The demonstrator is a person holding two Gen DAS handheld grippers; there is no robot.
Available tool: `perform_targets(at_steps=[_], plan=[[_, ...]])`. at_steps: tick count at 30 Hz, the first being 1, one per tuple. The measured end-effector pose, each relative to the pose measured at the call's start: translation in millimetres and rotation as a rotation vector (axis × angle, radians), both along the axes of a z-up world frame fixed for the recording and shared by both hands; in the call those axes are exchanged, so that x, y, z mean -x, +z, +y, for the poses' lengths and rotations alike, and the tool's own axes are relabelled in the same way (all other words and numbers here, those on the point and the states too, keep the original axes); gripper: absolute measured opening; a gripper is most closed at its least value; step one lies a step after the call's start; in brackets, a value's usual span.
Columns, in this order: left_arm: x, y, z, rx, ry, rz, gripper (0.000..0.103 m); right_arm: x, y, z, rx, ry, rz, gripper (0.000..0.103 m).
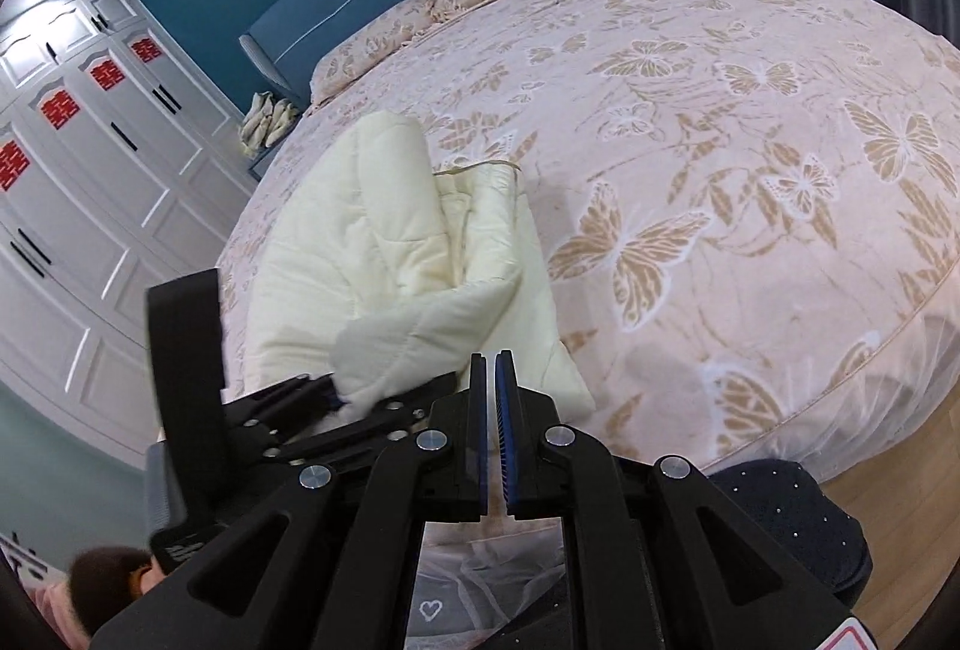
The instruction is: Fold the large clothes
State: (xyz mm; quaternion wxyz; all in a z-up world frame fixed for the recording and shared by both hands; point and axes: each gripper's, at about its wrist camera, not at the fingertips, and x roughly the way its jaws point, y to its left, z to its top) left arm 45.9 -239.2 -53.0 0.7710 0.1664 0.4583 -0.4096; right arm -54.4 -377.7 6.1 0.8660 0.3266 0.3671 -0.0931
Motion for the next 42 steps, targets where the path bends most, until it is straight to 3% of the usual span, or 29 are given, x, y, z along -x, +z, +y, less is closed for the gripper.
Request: perform_targets(at_steps=[17,20,22,25,28,33,35,38,39,40,42], plan=[[7,-3,-10,-0.037,0.017,-0.051,0.033,13,10,5,0.045,0.003,0.012,0.009],[12,4,-9,-0.031,0.02,-0.072,0.04,17,17,6,0.068,0.008,0.012,0.019],[17,22,-1,0.039,0.016,-0.064,0.063,22,24,5,0.091,0.001,-0.007,0.045],[22,57,28,0.191,0.022,-0.025,0.077,28,36,10,0.134,0.004,-0.024,0.059],[13,86,72,0.326,0.056,0.038,0.084,25,49,18,0.162,0.029,-0.048,0.068],[-32,122,175,0.44,0.328,0.02,0.085,-11,56,54,0.212,0.156,-0.069,0.078],[-49,129,202,0.466,0.41,0.007,0.085,-36,50,65,0.252,0.2,-0.049,0.078],[-73,138,219,0.435,0.487,-0.031,0.084,-69,35,65,0.229,0.215,-0.015,0.074],[-80,141,219,0.425,0.494,-0.039,0.084,-77,30,64,0.234,0.219,0.002,0.062],[-85,143,218,0.421,0.493,-0.044,0.084,-83,26,65,0.244,0.23,0.023,0.038],[-101,148,205,0.402,0.476,-0.036,0.084,-85,26,58,0.206,0.248,0.015,0.024]])
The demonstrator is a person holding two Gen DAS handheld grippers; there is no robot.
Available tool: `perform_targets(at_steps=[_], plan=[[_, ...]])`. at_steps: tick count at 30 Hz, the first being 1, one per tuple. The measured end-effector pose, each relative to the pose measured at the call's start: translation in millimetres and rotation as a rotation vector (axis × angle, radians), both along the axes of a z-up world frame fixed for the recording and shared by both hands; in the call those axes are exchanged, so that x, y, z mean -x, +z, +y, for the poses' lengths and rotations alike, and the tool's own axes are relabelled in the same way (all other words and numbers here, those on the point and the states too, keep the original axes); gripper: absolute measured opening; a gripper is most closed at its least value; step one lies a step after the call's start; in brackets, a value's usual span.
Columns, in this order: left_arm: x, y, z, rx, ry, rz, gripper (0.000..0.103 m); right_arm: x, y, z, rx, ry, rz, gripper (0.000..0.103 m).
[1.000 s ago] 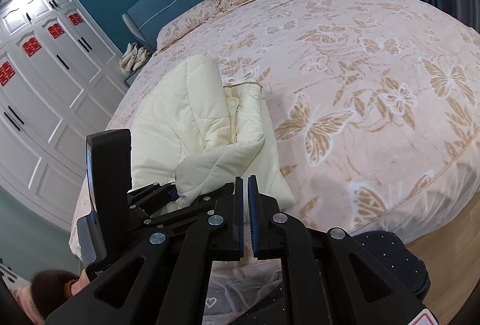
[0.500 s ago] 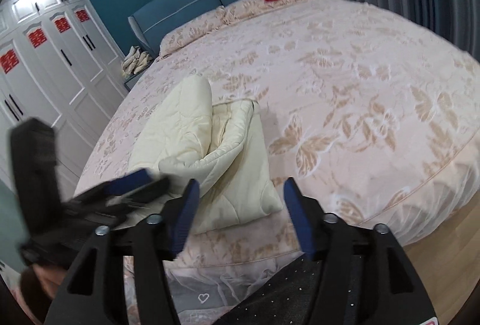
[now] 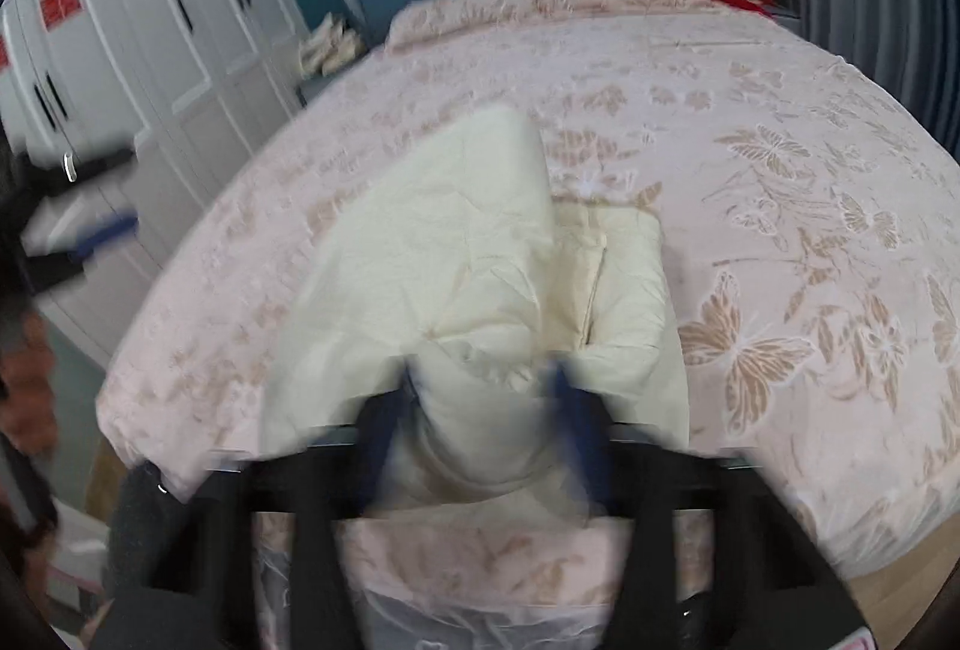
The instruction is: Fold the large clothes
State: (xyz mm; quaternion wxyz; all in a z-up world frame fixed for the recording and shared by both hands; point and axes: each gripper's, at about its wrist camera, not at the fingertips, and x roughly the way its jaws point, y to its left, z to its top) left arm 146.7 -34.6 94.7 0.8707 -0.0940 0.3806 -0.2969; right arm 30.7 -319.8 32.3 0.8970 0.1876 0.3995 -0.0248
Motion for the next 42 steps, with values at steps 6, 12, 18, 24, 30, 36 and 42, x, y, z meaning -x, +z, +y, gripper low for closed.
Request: perform_targets(at_steps=[6,12,18,24,30,36,42], plan=[[-24,5,-71,-0.047,-0.117,-0.016,0.08,39,3,-38,-0.097,-0.113,-0.048,0.013],[-33,-37,-168,-0.144,-0.246,0.084,0.067,61,-53,-55,-0.169,-0.208,0.059,0.013],[-21,-88,-234,-0.288,-0.296,0.089,0.064,60,-75,-52,-0.117,-0.222,0.112,0.013],[-29,-128,-259,-0.4,-0.276,0.067,0.065,50,-86,-51,-0.086,-0.201,0.157,0.014],[-43,-156,-272,-0.444,-0.264,0.084,0.066,43,-100,-59,-0.123,-0.188,0.173,0.014],[-54,-178,-277,-0.456,-0.257,0.078,0.067,34,-106,-59,-0.122,-0.177,0.191,0.014],[-58,-191,-278,-0.449,-0.248,0.051,0.067,28,-114,-64,-0.146,-0.179,0.196,0.013]])
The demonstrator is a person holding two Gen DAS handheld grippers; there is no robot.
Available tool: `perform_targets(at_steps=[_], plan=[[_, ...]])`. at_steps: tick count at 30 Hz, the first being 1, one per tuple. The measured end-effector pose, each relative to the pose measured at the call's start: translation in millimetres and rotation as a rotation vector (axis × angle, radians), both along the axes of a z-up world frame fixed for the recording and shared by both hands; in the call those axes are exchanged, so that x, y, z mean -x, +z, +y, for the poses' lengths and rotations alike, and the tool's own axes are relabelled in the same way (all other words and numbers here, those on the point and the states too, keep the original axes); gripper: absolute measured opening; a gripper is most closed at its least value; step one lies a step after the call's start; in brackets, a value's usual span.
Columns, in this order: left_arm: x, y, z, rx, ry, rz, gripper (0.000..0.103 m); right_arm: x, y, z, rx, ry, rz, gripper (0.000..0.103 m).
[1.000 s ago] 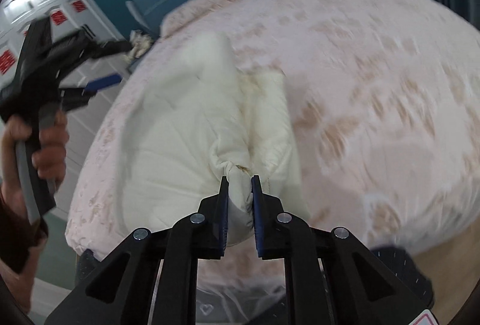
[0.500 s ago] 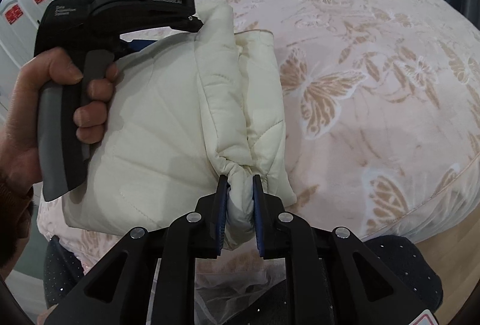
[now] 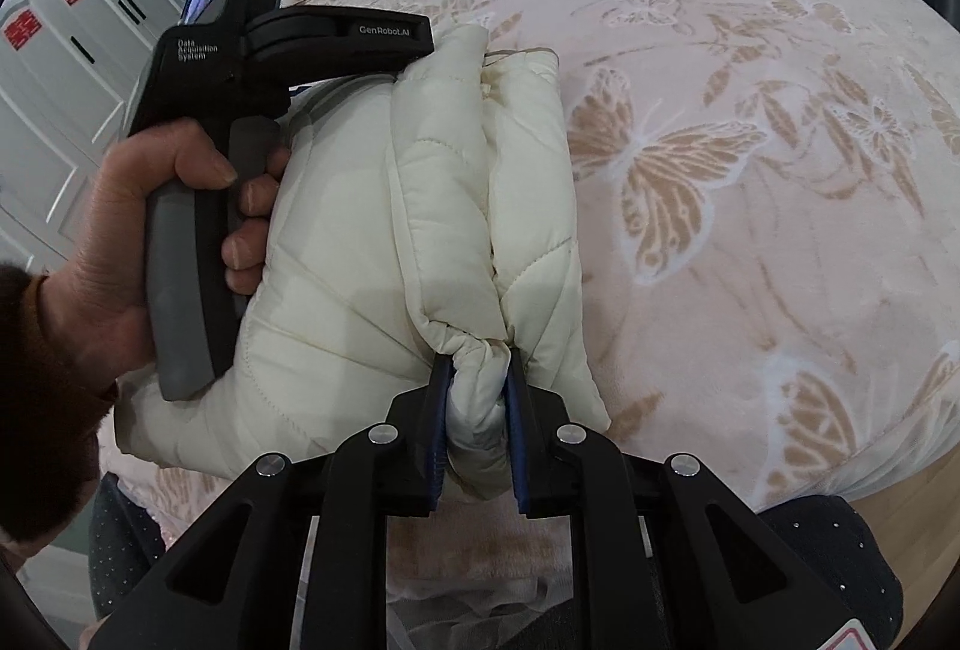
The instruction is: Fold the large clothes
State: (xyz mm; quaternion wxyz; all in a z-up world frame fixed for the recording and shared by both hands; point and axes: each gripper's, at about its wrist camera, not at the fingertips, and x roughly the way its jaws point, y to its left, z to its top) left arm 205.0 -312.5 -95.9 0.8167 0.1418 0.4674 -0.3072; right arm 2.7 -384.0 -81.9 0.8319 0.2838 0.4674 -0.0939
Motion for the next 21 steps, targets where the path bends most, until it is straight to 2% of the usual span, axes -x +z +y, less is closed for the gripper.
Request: perform_targets(at_steps=[15,18,19,21], plan=[[-5,-14,-3,0.016,0.011,-0.026,0.069,-6,-4,2,0.009,0.004,0.002,0.013],[-7,-13,-3,0.023,0.013,-0.021,0.069,-5,-4,-6,-0.047,0.0,-0.018,0.014],[-7,-11,-1,0.032,0.014,-0.015,0.069,0,-4,-12,-0.094,-0.01,-0.044,0.014],[-12,-2,9,0.094,0.022,0.04,0.068,7,3,-16,-0.138,-0.026,-0.058,0.015]])
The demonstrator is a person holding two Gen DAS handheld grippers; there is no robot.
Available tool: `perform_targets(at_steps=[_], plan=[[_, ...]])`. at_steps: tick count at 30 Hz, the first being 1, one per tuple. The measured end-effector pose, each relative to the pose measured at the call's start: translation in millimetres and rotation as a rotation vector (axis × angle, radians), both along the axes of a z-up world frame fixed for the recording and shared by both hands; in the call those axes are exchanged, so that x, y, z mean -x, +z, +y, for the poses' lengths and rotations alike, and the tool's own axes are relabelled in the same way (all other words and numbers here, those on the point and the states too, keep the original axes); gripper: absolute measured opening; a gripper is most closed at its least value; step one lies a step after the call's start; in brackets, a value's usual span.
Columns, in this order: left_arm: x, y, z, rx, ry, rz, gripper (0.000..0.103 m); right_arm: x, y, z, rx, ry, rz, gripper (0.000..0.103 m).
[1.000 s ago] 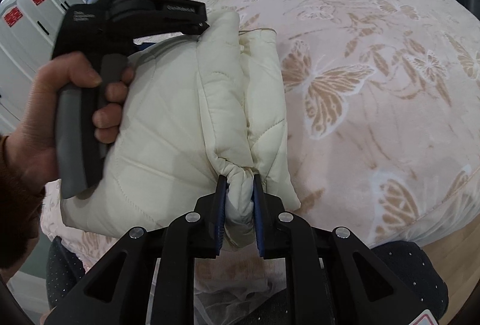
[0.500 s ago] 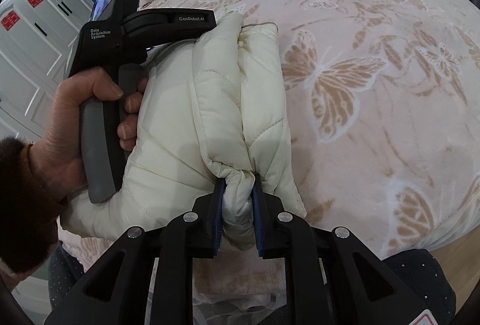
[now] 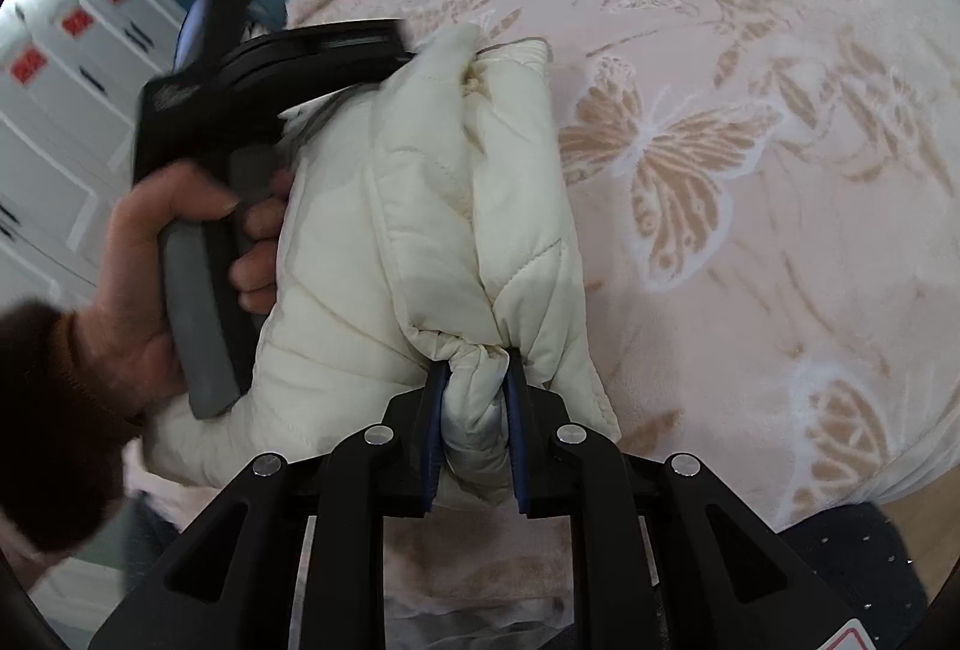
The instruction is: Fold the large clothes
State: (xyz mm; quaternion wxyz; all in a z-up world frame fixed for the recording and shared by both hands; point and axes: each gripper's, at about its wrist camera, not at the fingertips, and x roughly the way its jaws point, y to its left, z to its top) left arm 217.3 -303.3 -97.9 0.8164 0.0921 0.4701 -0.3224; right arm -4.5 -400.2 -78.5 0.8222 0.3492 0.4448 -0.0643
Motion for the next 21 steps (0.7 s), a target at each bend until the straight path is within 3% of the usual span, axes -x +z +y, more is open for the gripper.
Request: perform_targets(at_steps=[2,3,4,7,10,13,17,21], plan=[[-1,18,23,0.098,0.027,0.055,0.069,5,17,0,-0.009,-0.017,0.007,0.02],[1,32,42,0.149,0.054,0.065,0.073,7,27,-1,0.004,-0.027,0.007,0.027],[3,42,59,0.183,0.076,0.067,0.079,7,37,-2,0.035,-0.047,0.006,0.044],[13,71,127,0.297,0.137,0.076,0.087,6,57,-9,0.062,-0.095,-0.062,0.074],[17,77,191,0.359,0.209,0.132,0.091,-10,51,-23,0.0,-0.133,-0.059,0.08],[21,53,228,0.394,0.249,0.263,0.091,-29,26,-32,-0.132,-0.147,-0.022,0.08],[30,13,243,0.425,0.283,0.419,0.091,-36,13,-33,-0.18,-0.154,-0.014,0.087],[38,-12,236,0.511,0.269,0.532,0.091,-44,-7,-29,-0.254,-0.147,-0.012,0.094]])
